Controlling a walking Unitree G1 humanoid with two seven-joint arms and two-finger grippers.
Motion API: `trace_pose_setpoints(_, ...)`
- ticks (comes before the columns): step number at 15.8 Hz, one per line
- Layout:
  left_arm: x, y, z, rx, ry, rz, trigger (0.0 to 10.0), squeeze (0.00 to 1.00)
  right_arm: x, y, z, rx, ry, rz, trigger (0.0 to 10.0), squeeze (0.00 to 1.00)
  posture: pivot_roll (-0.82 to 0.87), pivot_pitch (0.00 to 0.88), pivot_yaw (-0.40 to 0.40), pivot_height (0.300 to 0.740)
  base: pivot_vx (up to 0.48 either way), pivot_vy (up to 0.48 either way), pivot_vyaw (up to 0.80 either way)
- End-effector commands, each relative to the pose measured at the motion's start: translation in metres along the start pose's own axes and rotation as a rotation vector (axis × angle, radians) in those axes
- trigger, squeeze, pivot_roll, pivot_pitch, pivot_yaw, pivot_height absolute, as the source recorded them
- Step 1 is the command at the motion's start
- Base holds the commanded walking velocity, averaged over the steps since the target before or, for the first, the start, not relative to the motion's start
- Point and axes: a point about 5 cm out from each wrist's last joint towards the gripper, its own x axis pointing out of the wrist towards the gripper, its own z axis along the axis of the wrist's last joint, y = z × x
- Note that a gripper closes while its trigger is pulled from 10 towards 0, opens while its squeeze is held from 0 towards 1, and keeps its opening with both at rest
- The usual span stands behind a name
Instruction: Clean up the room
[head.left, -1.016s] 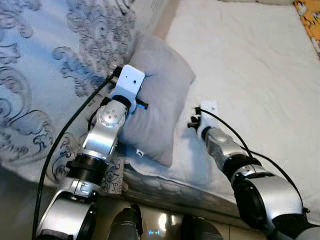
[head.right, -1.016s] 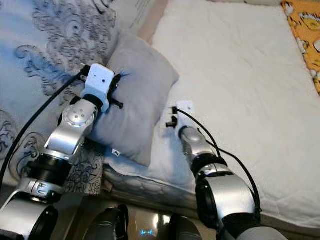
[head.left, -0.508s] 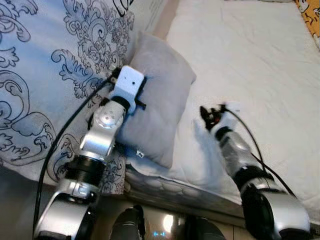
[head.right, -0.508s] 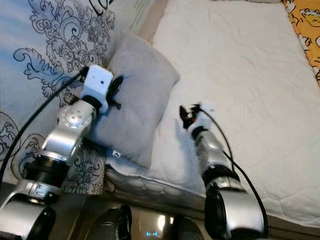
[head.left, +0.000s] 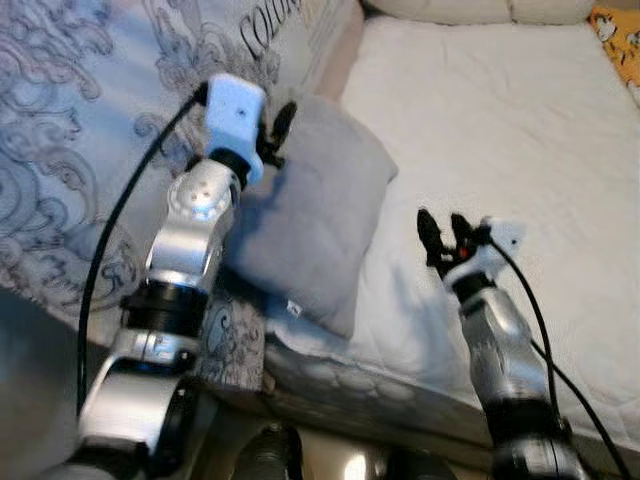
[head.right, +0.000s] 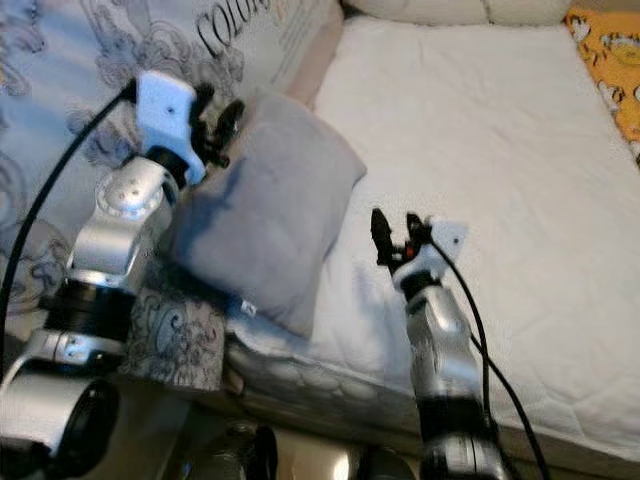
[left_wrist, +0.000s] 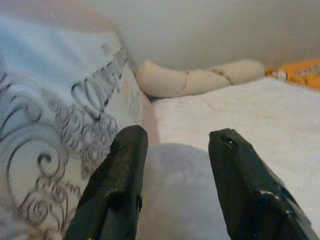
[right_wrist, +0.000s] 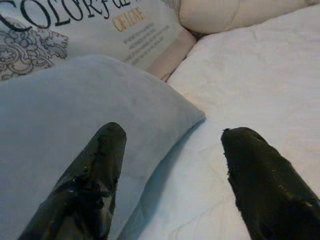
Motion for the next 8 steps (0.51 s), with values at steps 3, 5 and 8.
trace_pose_setpoints(3,-0.046,-0.01,-0.032,-0.043,0.078,-0.024,10.0,0.0,-0.014,0.014,0.017,-0.121,0.03,-0.041,10.0,0.0,-0.02,0.0,0.084,0.74,0.0,0.0,0.0)
trace_pose_setpoints(5,-0.068,-0.021,-0.049,-0.028,0.118,-0.023,10.0,0.0,-0.023,0.02,0.025,-0.128,0.027,-0.065,10.0,0.0,-0.03,0.0,0.061,0.74,0.0,0.0,0.0)
trace_pose_setpoints(8,-0.087,-0.033,-0.054,-0.042,0.165,0.004,10.0,0.0,-0.037,0.031,0.033,-0.176,0.055,-0.048,10.0,0.0,-0.03,0.0,0.022,0.74,0.0,-0.245,0.0)
